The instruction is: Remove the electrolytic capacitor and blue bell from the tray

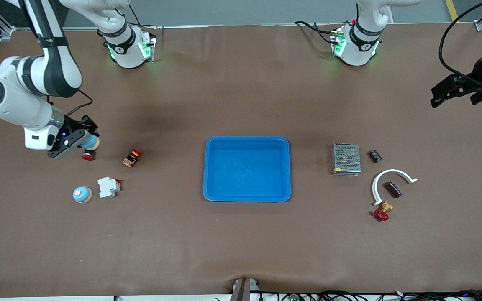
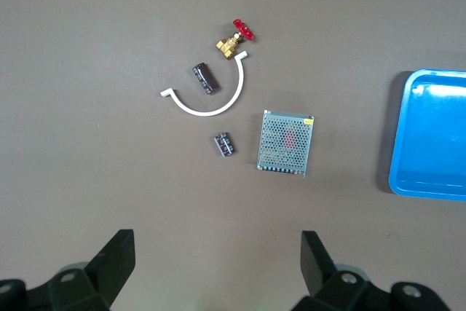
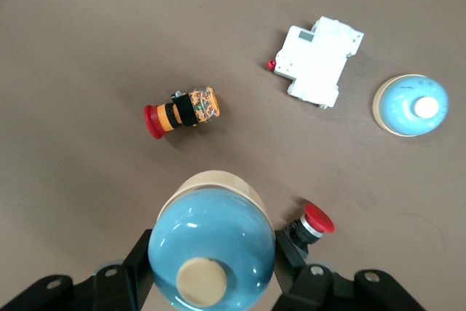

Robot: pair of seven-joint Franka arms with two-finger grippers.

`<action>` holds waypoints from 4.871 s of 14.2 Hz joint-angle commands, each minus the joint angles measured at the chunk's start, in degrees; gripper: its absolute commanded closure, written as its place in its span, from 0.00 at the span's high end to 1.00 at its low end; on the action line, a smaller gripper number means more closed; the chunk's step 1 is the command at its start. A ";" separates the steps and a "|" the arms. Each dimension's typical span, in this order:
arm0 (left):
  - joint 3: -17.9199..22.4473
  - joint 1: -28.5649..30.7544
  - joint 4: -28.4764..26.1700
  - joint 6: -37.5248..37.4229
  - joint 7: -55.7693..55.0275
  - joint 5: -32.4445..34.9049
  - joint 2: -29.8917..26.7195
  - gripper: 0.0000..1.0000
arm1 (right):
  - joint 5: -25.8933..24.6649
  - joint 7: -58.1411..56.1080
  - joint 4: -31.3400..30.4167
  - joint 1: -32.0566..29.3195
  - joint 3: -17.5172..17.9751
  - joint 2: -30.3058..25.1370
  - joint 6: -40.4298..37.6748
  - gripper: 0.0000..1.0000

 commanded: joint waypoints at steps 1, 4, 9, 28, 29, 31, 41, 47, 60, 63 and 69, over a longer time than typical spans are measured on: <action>0.57 -0.53 -1.33 0.85 0.22 -1.11 -1.11 1.00 | 0.25 -0.84 -2.98 -0.38 0.84 -0.35 3.76 0.28; 0.57 -0.44 -1.42 -0.38 0.49 -1.11 -1.28 1.00 | 0.25 -0.93 -3.60 -0.37 0.84 2.98 7.02 0.28; 0.57 0.00 -1.59 -0.39 0.58 -1.11 -1.29 1.00 | -0.01 -1.02 -5.71 0.33 0.84 7.81 12.03 0.28; 0.57 -0.27 -1.86 -0.74 0.49 -0.76 -1.37 1.00 | 0.08 -2.86 -6.33 -0.64 0.93 17.58 23.55 1.00; 0.57 -0.27 -1.68 -0.74 0.49 -0.67 -1.29 1.00 | 0.16 -2.78 -5.98 -0.64 0.93 17.41 23.11 1.00; 0.57 -0.18 -1.60 -0.65 0.31 -0.76 -1.29 1.00 | 0.51 -1.56 -4.75 -0.38 0.93 17.15 22.93 1.00; 0.57 -0.18 -1.68 -0.74 0.22 -0.76 -1.55 1.00 | -3.25 30.95 22.03 11.92 1.54 13.72 -16.84 1.00; 0.48 -0.27 -1.68 -1.00 0.14 -0.76 -1.55 1.00 | -4.40 36.77 42.69 11.41 1.63 13.80 -40.06 1.00; 0.39 -0.27 -1.77 -1.00 -0.13 -0.76 -1.46 1.00 | -4.76 38.87 49.15 -0.64 4.88 3.09 -50.20 1.00; 0.39 -0.27 -1.33 -1.35 0.13 -0.76 -1.37 1.00 | -4.41 39.23 44.66 -2.22 4.89 -1.39 -46.60 1.00; 0.48 0.00 0.78 -1.35 0.93 -0.76 -0.76 1.00 | -3.96 49.78 47.29 -2.22 4.71 -1.05 -47.56 1.00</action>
